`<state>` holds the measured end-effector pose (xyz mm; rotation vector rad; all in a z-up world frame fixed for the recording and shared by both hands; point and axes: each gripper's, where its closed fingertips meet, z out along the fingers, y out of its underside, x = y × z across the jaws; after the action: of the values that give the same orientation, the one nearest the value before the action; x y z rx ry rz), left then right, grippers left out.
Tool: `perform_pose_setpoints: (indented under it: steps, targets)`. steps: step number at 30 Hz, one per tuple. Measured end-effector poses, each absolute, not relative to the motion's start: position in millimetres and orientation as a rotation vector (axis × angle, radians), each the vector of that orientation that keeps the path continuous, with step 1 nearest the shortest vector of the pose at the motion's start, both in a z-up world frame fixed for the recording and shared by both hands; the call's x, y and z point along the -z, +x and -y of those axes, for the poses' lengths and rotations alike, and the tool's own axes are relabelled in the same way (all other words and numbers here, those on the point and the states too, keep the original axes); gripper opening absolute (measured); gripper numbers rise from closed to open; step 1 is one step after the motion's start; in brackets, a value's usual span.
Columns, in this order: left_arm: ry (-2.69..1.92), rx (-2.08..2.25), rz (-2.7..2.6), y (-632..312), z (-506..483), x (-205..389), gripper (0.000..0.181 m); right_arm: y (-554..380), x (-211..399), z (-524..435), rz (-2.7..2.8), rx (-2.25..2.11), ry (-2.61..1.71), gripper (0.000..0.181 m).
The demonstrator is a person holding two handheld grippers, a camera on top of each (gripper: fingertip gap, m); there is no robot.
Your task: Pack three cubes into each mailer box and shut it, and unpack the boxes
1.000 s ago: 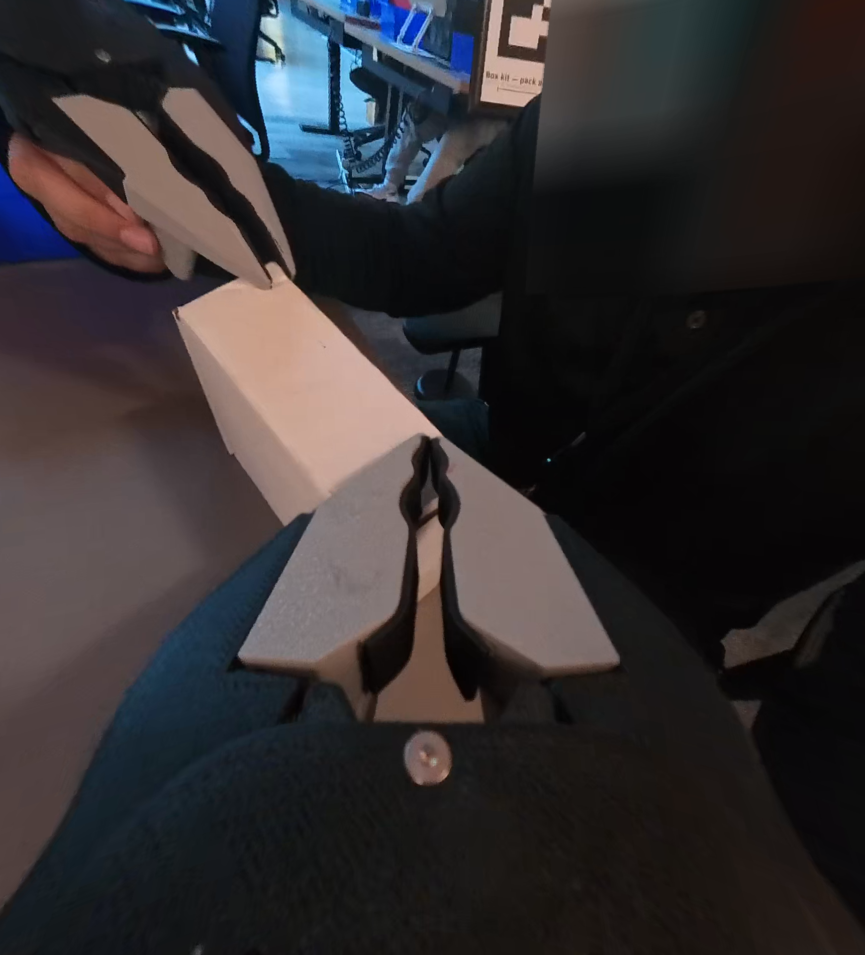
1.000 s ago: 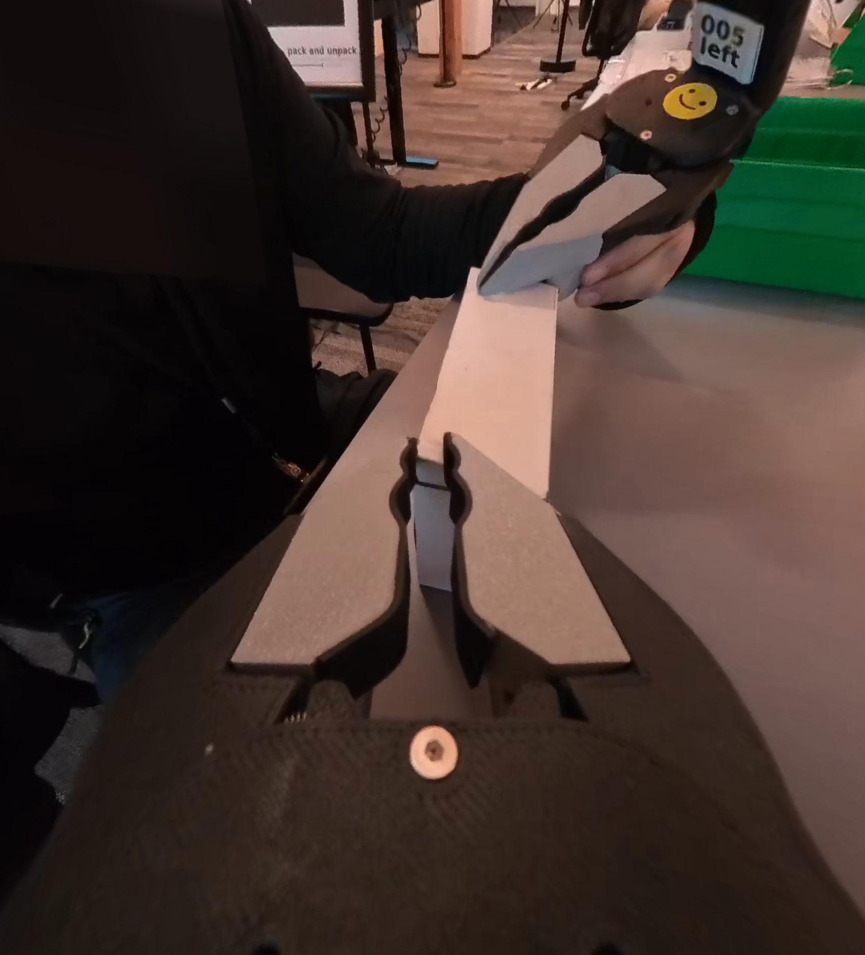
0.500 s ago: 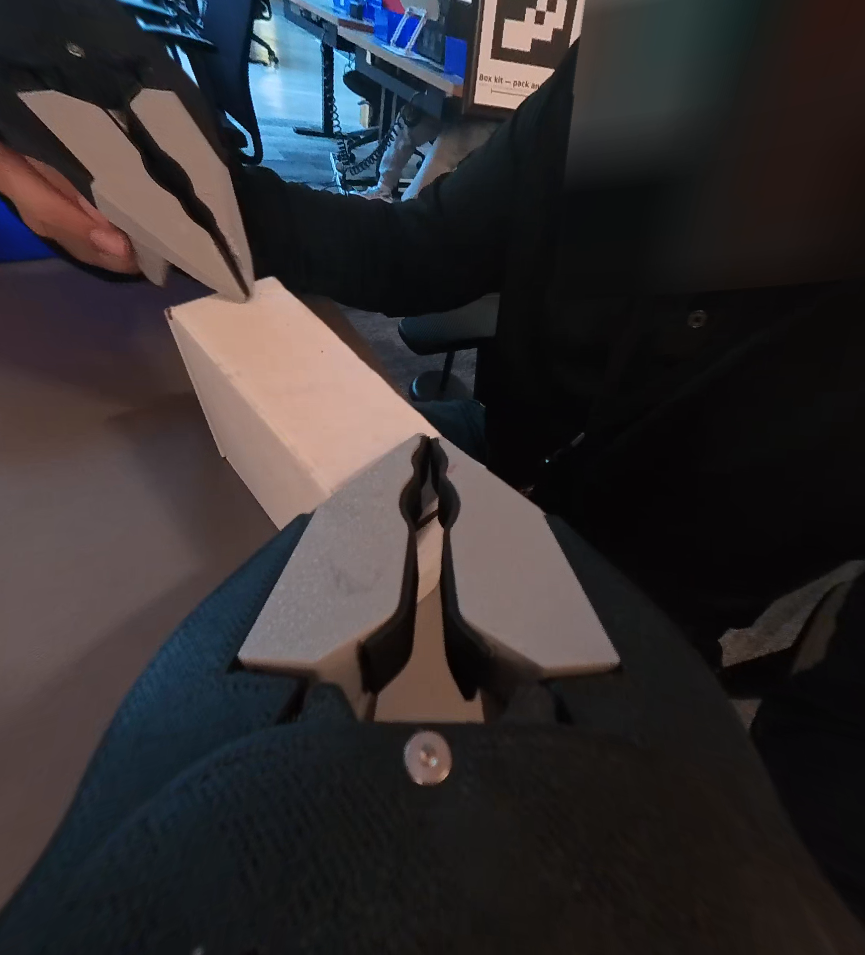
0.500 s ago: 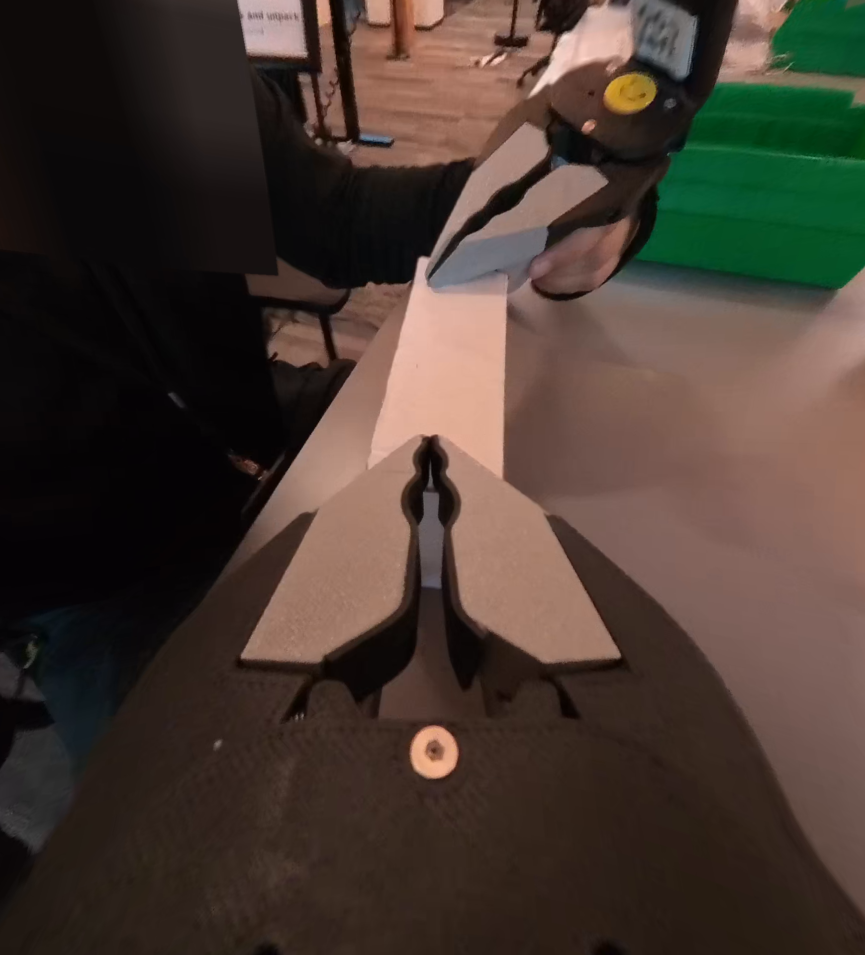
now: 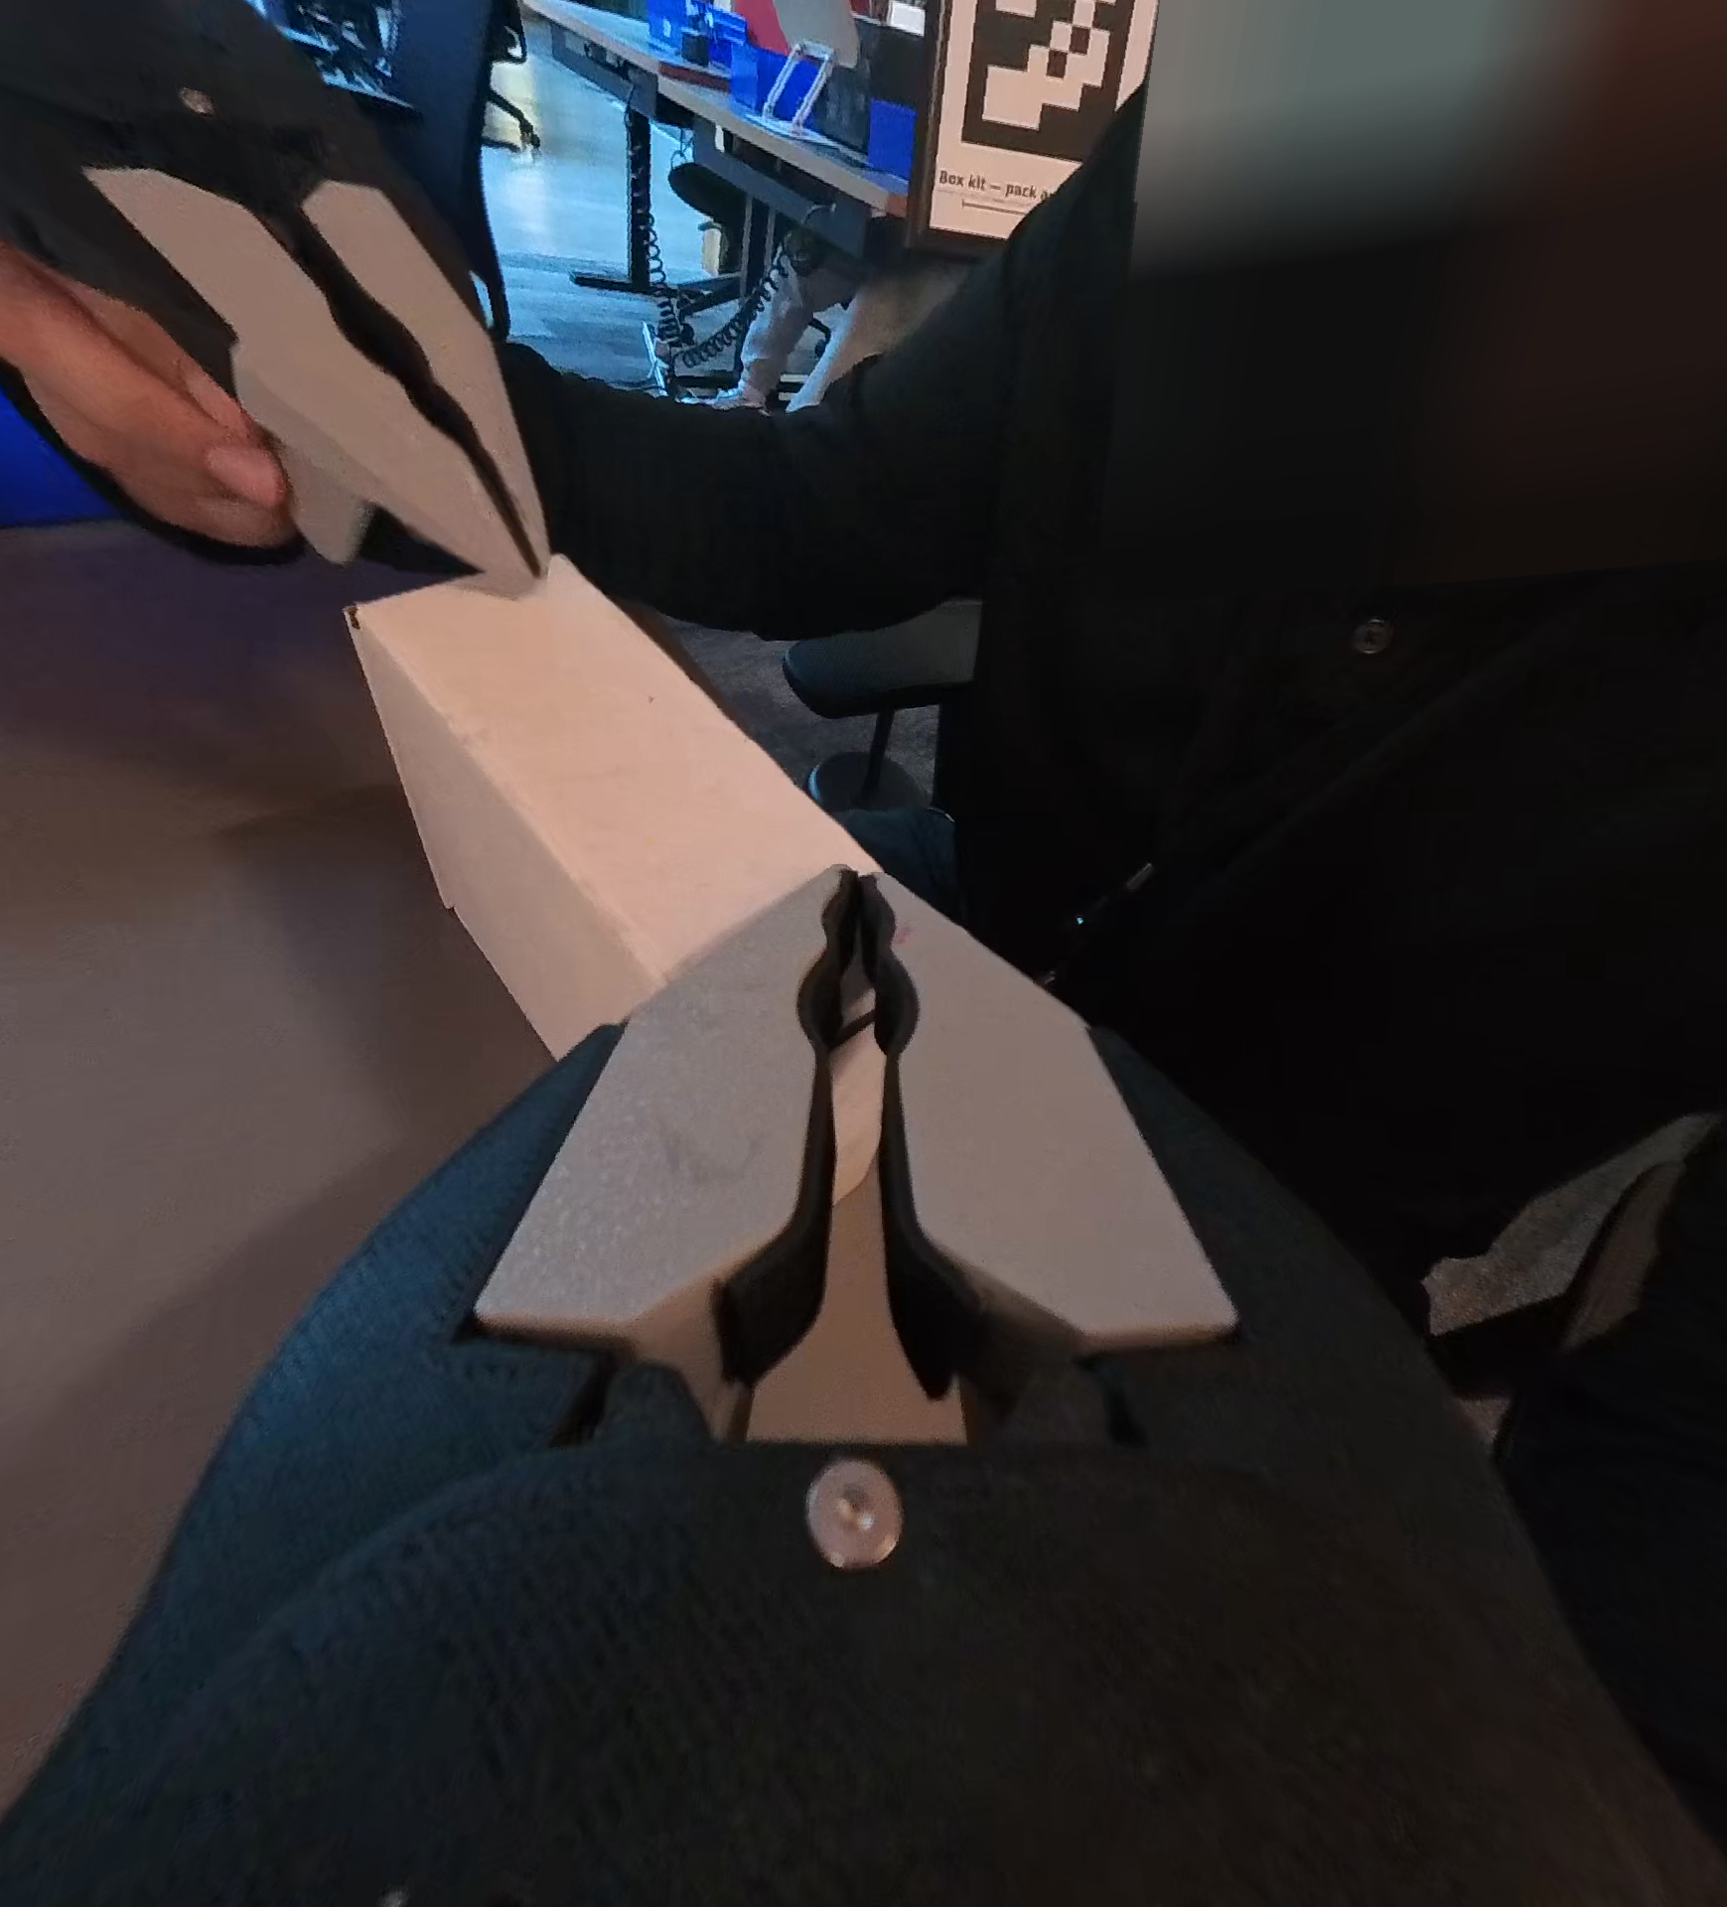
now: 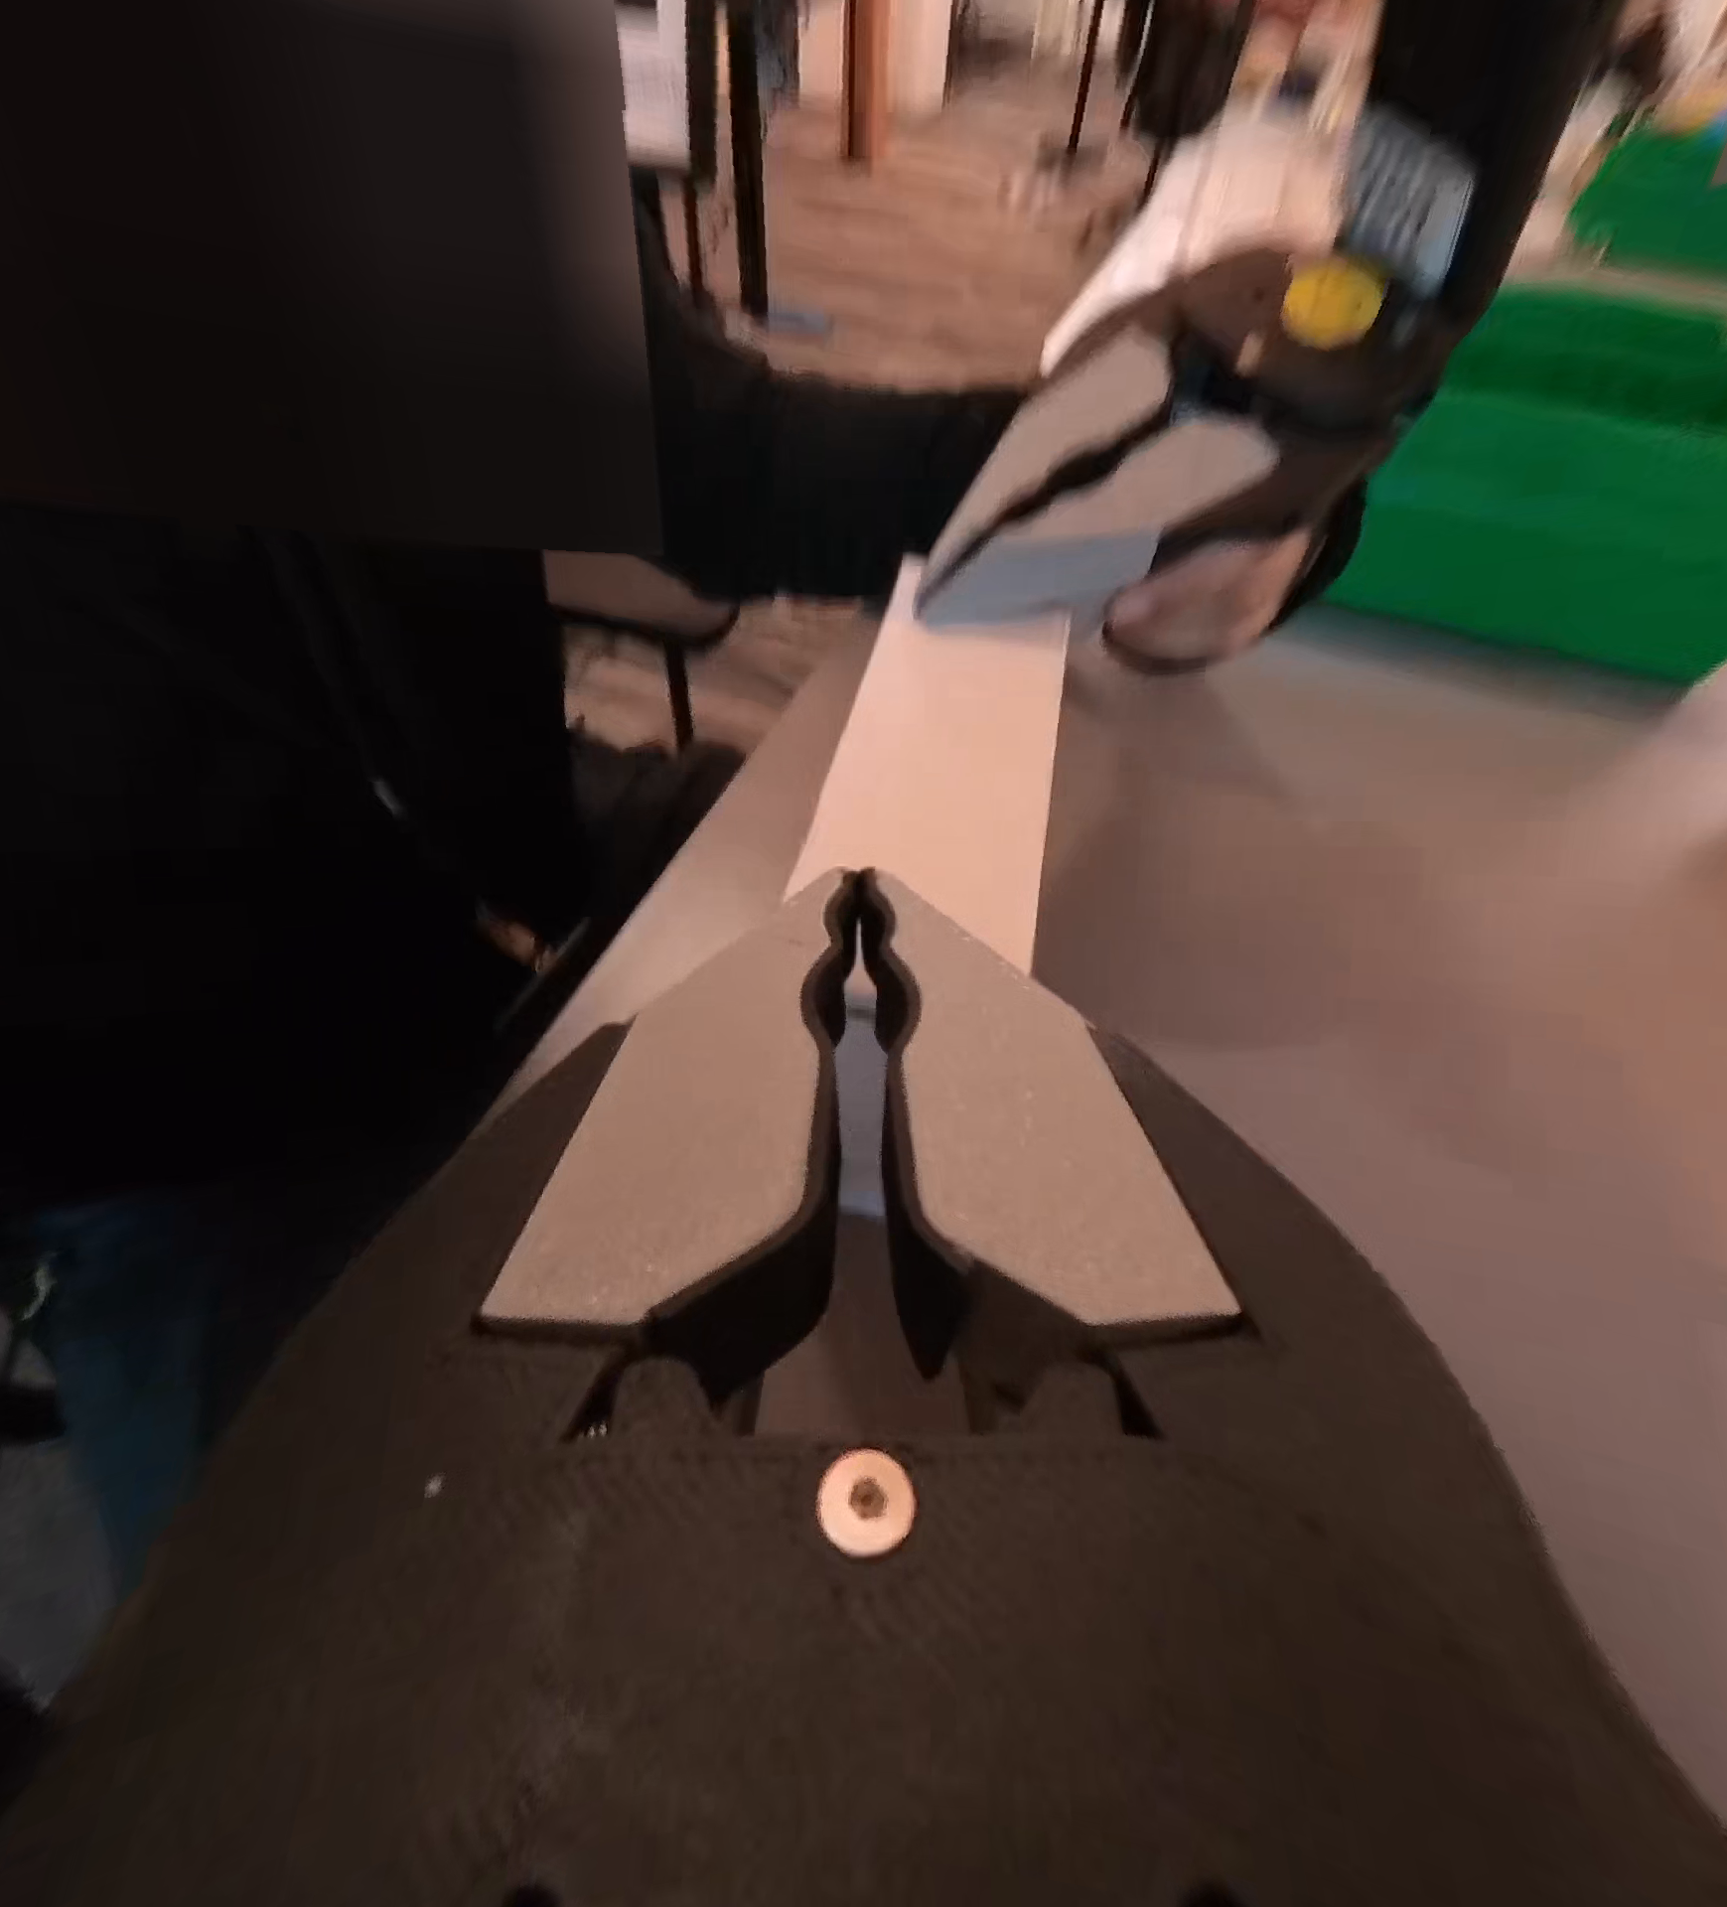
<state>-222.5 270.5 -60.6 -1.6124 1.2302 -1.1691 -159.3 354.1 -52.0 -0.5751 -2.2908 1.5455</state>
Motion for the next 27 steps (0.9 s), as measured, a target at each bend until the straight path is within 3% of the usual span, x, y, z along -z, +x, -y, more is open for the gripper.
perform_pose_setpoints:
  steps: [3,5,10,13,19,26,27]
  targets:
    - [-1.611,1.172,-1.229,-222,-270,61,0.000,-153,37,-346,2.237,-1.708,-0.509,0.000]
    - [-1.606,1.178,-1.238,-222,-269,61,0.000,-152,60,-346,2.358,-1.591,-0.562,0.000]
    - [-1.608,1.177,-1.225,-223,-270,61,0.000,-141,23,-340,2.194,-1.739,-0.412,0.000]
    - [-1.604,1.186,-1.232,-222,-269,61,0.000,-143,56,-342,2.355,-1.569,-0.510,0.000]
    - [-1.601,1.182,-1.225,-222,-270,61,0.000,-150,23,-347,2.122,-1.791,-0.465,0.000]
    - [-1.596,1.191,-1.218,-220,-271,61,0.000,-171,25,-342,2.124,-1.778,-0.616,0.000]
    - [-1.596,1.193,-1.216,-220,-271,61,0.000,-174,27,-340,2.117,-1.752,-0.629,0.013]
